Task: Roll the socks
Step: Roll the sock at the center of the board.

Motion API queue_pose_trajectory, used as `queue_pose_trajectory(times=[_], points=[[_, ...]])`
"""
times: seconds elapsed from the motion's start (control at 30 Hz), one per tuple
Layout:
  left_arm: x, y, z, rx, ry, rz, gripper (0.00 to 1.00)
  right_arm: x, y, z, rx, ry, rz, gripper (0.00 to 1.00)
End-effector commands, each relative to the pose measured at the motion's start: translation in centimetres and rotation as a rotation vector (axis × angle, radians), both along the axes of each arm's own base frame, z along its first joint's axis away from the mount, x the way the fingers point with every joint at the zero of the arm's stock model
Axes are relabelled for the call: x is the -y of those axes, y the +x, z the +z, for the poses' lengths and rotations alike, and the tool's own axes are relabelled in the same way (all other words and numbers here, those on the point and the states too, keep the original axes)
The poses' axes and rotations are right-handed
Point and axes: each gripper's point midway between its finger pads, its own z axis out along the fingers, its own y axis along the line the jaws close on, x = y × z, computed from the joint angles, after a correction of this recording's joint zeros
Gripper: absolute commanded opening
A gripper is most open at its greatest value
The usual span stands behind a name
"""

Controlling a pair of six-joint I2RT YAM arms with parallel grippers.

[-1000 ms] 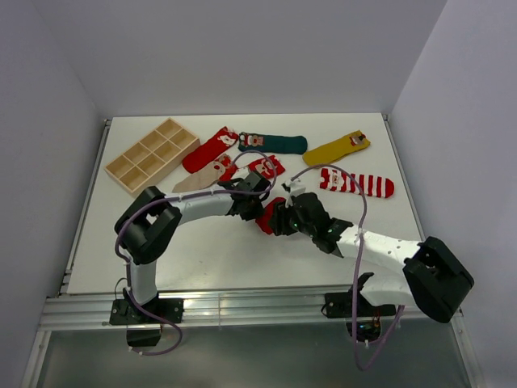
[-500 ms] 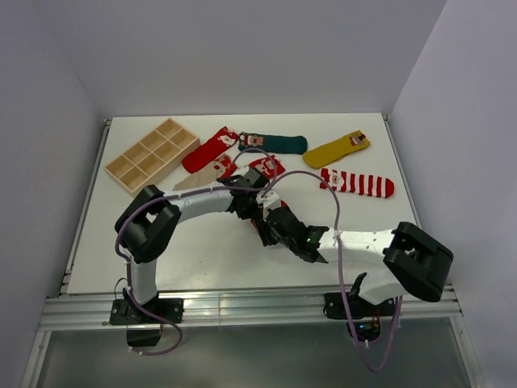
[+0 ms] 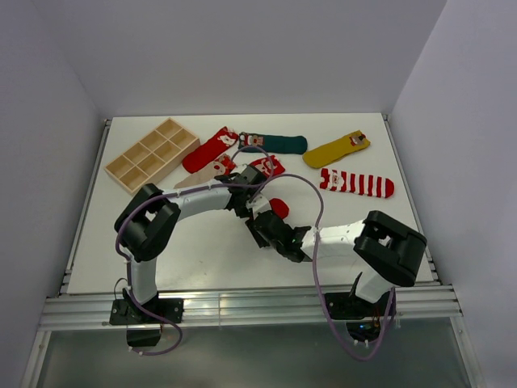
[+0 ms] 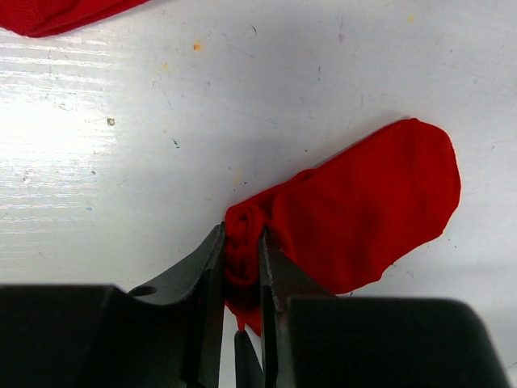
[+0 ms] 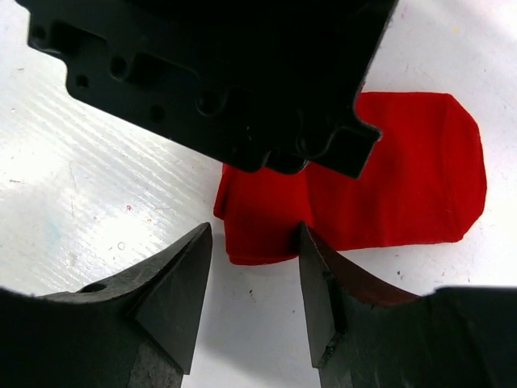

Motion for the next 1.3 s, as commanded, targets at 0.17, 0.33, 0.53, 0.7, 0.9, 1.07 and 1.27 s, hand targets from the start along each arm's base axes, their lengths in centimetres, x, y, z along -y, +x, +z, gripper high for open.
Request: queue_pose_trajectory(times=[0.17, 0.33, 0.53, 0.7, 0.9, 1.07, 1.27], points=[[-0.8, -0.9, -1.4, -0.040, 0.064, -0.052, 0.00, -0.6, 0.0, -1.4, -0.034, -0.012, -0.018, 0.47], [-0.5, -1.3, -1.7, -0.049, 0.038, -0.058, 0.02, -0.6, 0.0, -2.2, -0.050, -0.029, -0.027, 0.26], [-1.5, -0.8, -0.3, 0.010, 0.009, 0.000, 0.28, -1.0, -0.7, -1.7, -0.142, 0.070, 0.014, 0.00], [-2.8, 0.7, 2.4, 0.093, -0.049, 0.093, 0.61, -1.4, -1.0, -0.5, -0.271, 0.208, 0.046, 0.00], [-4.6, 0.8, 4.4, 0.168, -0.142, 0.202, 0.84, -2.1, -1.9, 0.7, -0.448, 0.358, 0.112, 0.00], [-5.9, 0.3, 6.4, 0.228, -0.254, 0.293, 0.87, -2.6, -2.2, 1.7, -0.595, 0.492, 0.151, 0.00], [-5.7, -1.4, 5.9, 0.219, -0.372, 0.296, 0.88, -2.1, -1.2, 1.7, -0.733, 0.609, 0.116, 0.00]])
